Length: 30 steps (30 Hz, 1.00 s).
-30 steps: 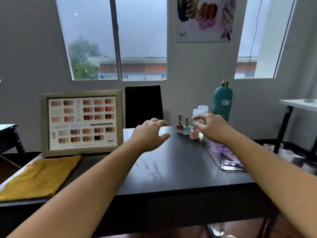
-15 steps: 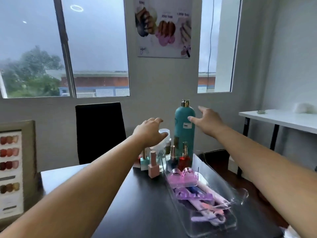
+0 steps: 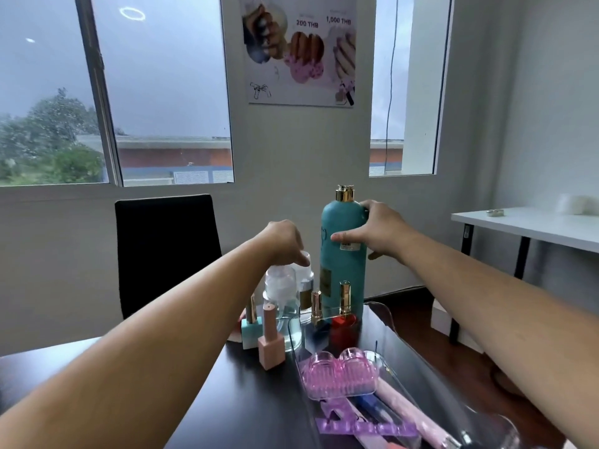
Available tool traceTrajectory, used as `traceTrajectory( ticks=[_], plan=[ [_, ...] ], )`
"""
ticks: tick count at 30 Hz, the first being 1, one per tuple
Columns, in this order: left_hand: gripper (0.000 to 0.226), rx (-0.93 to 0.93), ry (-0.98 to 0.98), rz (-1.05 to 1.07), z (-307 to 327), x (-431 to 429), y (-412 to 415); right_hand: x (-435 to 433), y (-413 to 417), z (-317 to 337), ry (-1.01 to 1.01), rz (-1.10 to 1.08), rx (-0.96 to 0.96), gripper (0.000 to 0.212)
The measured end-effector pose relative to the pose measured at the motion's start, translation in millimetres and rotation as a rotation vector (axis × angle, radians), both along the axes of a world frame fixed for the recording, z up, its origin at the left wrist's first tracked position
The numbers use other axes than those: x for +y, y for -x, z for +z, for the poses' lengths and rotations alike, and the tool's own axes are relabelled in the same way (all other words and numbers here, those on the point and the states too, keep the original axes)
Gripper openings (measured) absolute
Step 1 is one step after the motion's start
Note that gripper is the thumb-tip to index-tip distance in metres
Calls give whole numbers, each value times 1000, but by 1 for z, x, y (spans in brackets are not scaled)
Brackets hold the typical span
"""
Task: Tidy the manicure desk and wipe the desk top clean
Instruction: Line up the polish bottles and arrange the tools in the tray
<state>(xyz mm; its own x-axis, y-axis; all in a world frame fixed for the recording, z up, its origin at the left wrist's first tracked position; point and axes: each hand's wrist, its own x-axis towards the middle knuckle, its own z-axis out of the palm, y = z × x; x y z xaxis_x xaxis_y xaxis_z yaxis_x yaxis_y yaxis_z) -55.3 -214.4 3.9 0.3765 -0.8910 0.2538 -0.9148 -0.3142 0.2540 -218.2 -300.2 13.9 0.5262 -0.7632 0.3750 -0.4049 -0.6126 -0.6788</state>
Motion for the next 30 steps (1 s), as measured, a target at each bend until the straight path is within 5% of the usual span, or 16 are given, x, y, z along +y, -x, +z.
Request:
traceTrajectory(
  ticks=[18, 30],
  plan=[
    [49, 350, 156, -119, -18, -2, -21, -33, 1, -17, -175, 234, -151, 75],
    [45, 361, 130, -121, -19, -1, -31, -49, -2, -66, -364, 289, -188, 67]
  ],
)
